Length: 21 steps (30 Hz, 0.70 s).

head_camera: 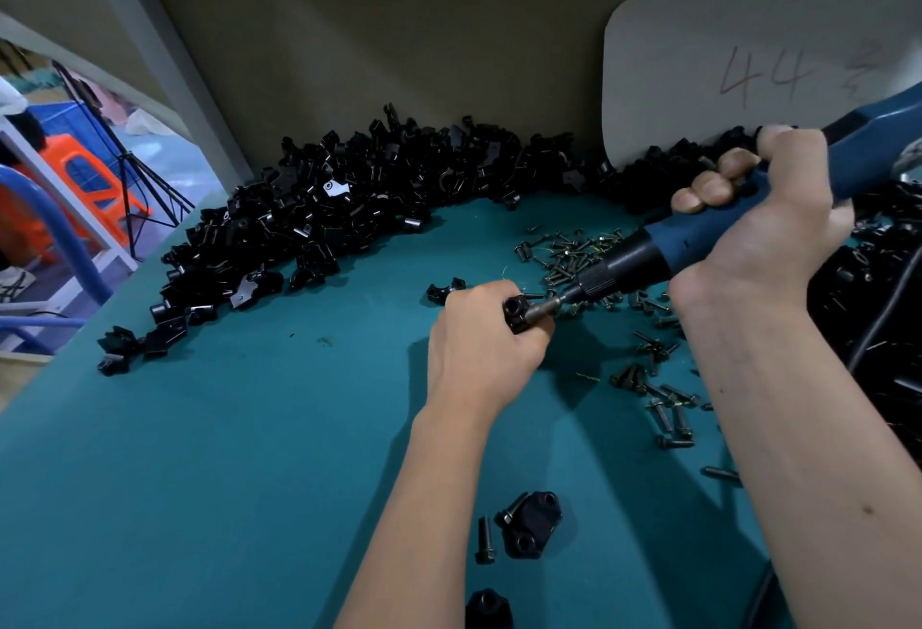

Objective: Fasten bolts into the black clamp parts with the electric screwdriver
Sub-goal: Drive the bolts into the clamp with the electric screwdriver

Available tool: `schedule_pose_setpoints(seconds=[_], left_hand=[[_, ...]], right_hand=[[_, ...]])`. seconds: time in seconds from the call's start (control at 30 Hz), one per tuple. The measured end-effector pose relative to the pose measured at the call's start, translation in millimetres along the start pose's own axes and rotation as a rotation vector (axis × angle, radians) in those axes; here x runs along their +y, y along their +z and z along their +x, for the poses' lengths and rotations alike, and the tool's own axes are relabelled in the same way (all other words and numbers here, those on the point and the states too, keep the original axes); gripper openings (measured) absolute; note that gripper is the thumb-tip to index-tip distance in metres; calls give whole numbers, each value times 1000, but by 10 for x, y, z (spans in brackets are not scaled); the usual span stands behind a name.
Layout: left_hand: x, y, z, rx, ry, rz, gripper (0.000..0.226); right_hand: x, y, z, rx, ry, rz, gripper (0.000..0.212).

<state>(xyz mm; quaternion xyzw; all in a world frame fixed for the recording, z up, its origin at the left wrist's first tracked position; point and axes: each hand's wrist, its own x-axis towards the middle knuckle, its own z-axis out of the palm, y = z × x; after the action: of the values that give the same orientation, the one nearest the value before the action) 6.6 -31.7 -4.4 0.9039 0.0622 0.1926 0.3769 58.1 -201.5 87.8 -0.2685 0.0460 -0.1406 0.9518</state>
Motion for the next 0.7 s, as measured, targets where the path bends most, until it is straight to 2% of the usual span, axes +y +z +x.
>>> schedule_pose_setpoints(seconds=[0.07, 0.13, 0.2, 0.3, 0.4, 0.57, 0.7], left_hand=[[24, -3, 25, -13, 66, -108, 25], [56, -23, 48, -5, 112, -289, 23], [63, -56, 77, 69, 27, -515, 29], [26, -132, 115, 134, -313, -871, 31], [1, -213, 136, 47, -520, -1169, 32], [5, -281, 148, -72, -650, -1495, 40], [8, -277, 143, -122, -640, -1507, 48]], right_hand=[[-50, -38, 35, -19, 66, 19, 18], [-89, -66, 52, 1, 91, 149, 22], [-113, -113, 83, 8, 134, 216, 25], [-66, -150, 98, 24, 147, -14, 23], [109, -150, 65, 26, 142, -297, 30], [431, -239, -3, -84, 301, -586, 33], [622, -321, -21, -183, 177, -984, 31]])
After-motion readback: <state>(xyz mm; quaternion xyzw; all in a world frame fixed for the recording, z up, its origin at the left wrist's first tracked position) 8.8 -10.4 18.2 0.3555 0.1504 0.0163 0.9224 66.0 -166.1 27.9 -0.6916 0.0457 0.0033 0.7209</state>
